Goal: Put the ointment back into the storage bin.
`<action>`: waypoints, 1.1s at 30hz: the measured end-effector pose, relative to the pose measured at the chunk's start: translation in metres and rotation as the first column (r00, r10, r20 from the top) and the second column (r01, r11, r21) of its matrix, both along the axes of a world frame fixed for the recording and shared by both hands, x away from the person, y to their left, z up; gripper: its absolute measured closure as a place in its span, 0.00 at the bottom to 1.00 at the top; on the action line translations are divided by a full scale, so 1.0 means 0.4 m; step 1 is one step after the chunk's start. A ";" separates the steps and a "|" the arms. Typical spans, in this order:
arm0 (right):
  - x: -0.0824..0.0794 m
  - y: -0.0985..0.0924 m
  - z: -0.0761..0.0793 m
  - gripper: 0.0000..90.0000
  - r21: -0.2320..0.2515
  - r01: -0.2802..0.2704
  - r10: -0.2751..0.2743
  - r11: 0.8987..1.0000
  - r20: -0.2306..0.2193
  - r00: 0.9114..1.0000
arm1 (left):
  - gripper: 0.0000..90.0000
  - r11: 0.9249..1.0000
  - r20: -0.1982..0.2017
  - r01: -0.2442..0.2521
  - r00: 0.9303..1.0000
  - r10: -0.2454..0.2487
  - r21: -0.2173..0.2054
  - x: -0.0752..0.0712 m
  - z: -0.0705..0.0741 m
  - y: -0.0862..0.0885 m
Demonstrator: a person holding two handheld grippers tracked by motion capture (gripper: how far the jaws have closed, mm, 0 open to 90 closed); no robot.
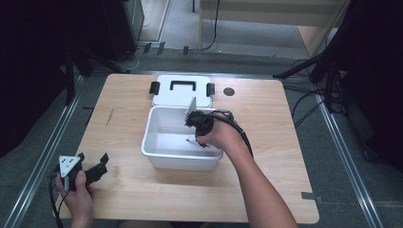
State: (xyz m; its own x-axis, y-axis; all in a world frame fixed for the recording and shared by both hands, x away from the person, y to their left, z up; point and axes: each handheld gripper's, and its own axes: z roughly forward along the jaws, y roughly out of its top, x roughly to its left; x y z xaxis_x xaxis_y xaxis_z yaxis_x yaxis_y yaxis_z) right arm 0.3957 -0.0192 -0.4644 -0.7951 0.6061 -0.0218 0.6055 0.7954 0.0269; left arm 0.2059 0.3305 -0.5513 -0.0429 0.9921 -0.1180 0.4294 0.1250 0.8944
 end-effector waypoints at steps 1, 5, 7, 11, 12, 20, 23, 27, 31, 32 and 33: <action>0.000 0.000 0.001 0.79 0.001 -0.004 0.004 1.000 0.002 1.000 | 0.15 1.000 0.000 0.000 1.000 0.000 0.000 0.000 0.000 0.000; 0.000 -0.001 0.000 0.79 0.002 -0.006 0.006 1.000 0.006 1.000 | 0.15 1.000 0.001 0.001 1.000 -0.001 0.002 0.000 0.000 0.000; -0.001 0.000 0.000 0.80 0.008 -0.013 0.013 1.000 0.013 1.000 | 0.15 1.000 0.000 0.001 1.000 -0.001 0.001 0.000 0.000 0.000; -0.001 -0.001 0.002 0.77 0.015 -0.023 0.023 1.000 0.014 1.000 | 0.15 1.000 0.000 0.000 1.000 0.000 0.000 0.000 0.000 0.000; -0.002 -0.002 0.003 0.74 0.016 -0.028 0.028 0.999 0.016 0.999 | 0.15 1.000 0.000 0.000 1.000 0.000 0.000 0.000 0.000 0.000; -0.013 -0.010 0.035 0.46 0.094 -0.030 0.028 0.995 0.023 0.999 | 0.15 1.000 0.001 0.002 1.000 -0.002 0.001 0.000 0.000 0.000; -0.030 -0.009 0.051 0.31 0.103 -0.063 0.060 0.993 0.033 0.998 | 0.15 1.000 0.000 0.001 1.000 -0.001 0.000 0.000 0.000 0.000; -0.058 -0.007 0.090 0.17 0.122 -0.088 0.078 0.989 0.080 0.994 | 0.15 1.000 0.000 0.000 1.000 0.000 0.000 0.000 0.000 0.000; -0.063 -0.019 0.117 0.13 0.121 -0.066 0.054 0.990 0.104 0.993 | 0.15 1.000 0.000 0.001 1.000 -0.001 0.005 0.000 0.000 -0.001; -0.066 -0.029 0.134 0.07 0.113 -0.043 0.030 0.993 0.118 0.993 | 0.15 1.000 0.000 0.002 1.000 -0.002 0.005 0.000 0.000 -0.001; -0.066 -0.029 0.134 0.07 0.113 -0.043 0.030 0.993 0.118 0.993 | 0.15 1.000 0.000 0.002 1.000 -0.002 0.005 0.000 0.000 -0.001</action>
State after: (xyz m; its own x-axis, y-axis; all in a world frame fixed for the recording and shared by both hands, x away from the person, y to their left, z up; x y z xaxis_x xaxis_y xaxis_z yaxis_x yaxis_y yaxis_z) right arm 0.3694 -0.0306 -0.4109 -0.8128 0.5806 -0.0468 0.5638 0.8044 0.1873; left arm 0.2057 0.3302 -0.5512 -0.0410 0.9928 -0.1127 0.4301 0.1194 0.8949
